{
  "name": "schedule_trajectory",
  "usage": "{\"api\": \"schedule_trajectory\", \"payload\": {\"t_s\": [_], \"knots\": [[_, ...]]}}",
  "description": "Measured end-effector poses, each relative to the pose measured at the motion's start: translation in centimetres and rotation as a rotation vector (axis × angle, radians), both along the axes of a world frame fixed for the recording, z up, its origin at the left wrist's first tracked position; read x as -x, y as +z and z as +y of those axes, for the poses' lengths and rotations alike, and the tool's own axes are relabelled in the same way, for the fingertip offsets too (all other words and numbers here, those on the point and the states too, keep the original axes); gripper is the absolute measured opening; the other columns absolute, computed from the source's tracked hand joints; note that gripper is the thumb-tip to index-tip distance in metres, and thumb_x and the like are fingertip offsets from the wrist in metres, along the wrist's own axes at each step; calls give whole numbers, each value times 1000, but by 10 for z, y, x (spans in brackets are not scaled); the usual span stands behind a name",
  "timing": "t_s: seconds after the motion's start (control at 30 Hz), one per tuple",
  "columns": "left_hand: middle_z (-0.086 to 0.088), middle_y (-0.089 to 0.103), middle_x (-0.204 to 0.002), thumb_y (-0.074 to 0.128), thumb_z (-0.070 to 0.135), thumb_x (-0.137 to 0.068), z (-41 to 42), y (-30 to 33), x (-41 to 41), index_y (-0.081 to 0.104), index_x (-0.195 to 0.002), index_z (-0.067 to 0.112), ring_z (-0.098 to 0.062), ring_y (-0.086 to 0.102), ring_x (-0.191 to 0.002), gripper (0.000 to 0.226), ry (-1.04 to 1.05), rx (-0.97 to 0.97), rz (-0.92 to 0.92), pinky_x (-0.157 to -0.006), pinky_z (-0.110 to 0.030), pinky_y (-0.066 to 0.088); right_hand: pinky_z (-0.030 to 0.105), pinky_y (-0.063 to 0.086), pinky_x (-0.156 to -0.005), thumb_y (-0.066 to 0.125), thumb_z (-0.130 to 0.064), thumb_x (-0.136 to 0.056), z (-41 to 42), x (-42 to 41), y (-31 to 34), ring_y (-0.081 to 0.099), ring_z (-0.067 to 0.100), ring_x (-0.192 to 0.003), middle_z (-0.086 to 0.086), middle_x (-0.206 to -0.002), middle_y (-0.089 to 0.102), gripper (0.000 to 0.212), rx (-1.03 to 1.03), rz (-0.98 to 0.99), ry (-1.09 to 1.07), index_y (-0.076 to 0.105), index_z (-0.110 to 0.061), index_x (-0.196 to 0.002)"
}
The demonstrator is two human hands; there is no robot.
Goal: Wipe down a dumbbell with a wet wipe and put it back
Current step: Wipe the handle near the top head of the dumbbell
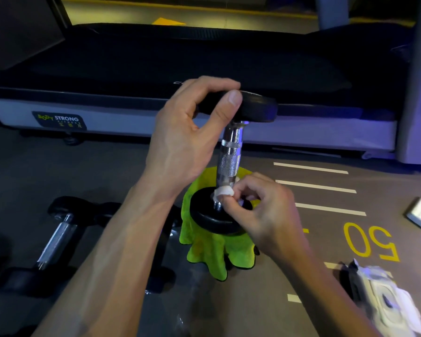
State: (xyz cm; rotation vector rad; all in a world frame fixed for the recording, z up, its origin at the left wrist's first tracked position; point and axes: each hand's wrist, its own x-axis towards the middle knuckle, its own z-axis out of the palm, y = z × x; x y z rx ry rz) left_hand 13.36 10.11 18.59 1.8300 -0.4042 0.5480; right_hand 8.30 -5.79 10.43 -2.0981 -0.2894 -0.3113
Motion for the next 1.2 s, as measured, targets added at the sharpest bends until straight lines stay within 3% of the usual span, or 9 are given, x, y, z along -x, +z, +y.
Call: {"api": "schedule_trajectory", "payload": {"t_s": [0.1, 0.27, 0.4, 0.47, 0.57, 0.7, 0.9, 1.03, 1.2], "knots": [[8, 73, -111, 66, 35, -103, -2, 1, 3, 73, -115, 27, -5, 68, -105, 16, 21, -6, -1, -97, -26, 52, 31, 43, -63, 78, -44, -81, -10, -3, 10, 61, 12, -72, -4, -73, 64, 35, 92, 133, -13, 62, -17, -65], [7, 74, -112, 67, 36, -102, -3, 0, 5, 75, -115, 27, -8, 69, -106, 17, 59, 27, 11, -98, -35, 54, 35, 37, -64, 65, -49, -88, 14, 9, 10, 50, 18, -76, -5, -76, 52, 38, 395, -76, -57, 51, -23, -65], [4, 75, -113, 66, 37, -102, -2, -1, 4, 74, -114, 29, -15, 70, -107, 17, 47, 40, 23, -100, -49, 53, 46, 50, -71, 65, -39, -96, -1, 1, -10, 61, 28, -78, 4, -81, 66, 29, -149, 86, 60, 68, -16, -78], [2, 76, -113, 66, 37, -103, 1, -2, 3, 75, -116, 28, -13, 70, -106, 19, 57, 46, 36, -100, -48, 54, 53, 53, -76, 59, -41, -100, -4, -1, -14, 65, 33, -82, 14, -85, 69, 33, -225, 165, 83, 69, -12, -87], [4, 76, -113, 65, 36, -104, 5, -1, 4, 75, -118, 26, -8, 69, -105, 20, 70, 60, 58, -99, -37, 54, 36, 47, -75, 54, -34, -106, -4, -6, -3, 57, 12, -75, 16, -83, 63, 39, -305, 183, 14, 62, -8, -78], [7, 75, -114, 64, 36, -104, 9, -1, 5, 75, -118, 26, -5, 68, -105, 20, 92, 54, 62, -99, -32, 53, 15, 35, -64, 54, -22, -106, -16, -19, 12, 52, 1, -69, -10, -73, 54, 46, -274, 136, -128, 55, -17, -61], [0, 75, -115, 65, 35, -104, 4, -1, 6, 74, -118, 24, -10, 69, -107, 21, 53, 55, 42, -95, -34, 54, 45, 63, -68, 71, -18, -98, -16, -31, 24, 69, 20, -70, 9, -69, 72, 32, -569, 172, -165, 62, 3, -75], [2, 75, -115, 66, 36, -103, -1, -1, 6, 74, -116, 28, -11, 69, -108, 17, 29, 55, 31, -94, -35, 53, 59, 59, -77, 80, -15, -88, -11, -44, 21, 71, 31, -73, 16, -80, 75, 20, -598, 217, -197, 61, -10, -95], [1, 75, -115, 66, 35, -103, 0, -1, 6, 73, -116, 27, -13, 70, -109, 17, 29, 53, 31, -96, -41, 55, 57, 55, -81, 77, -30, -87, -6, -54, 23, 66, 30, -70, 21, -76, 73, 23, -510, 167, -150, 68, -10, -79]]}}
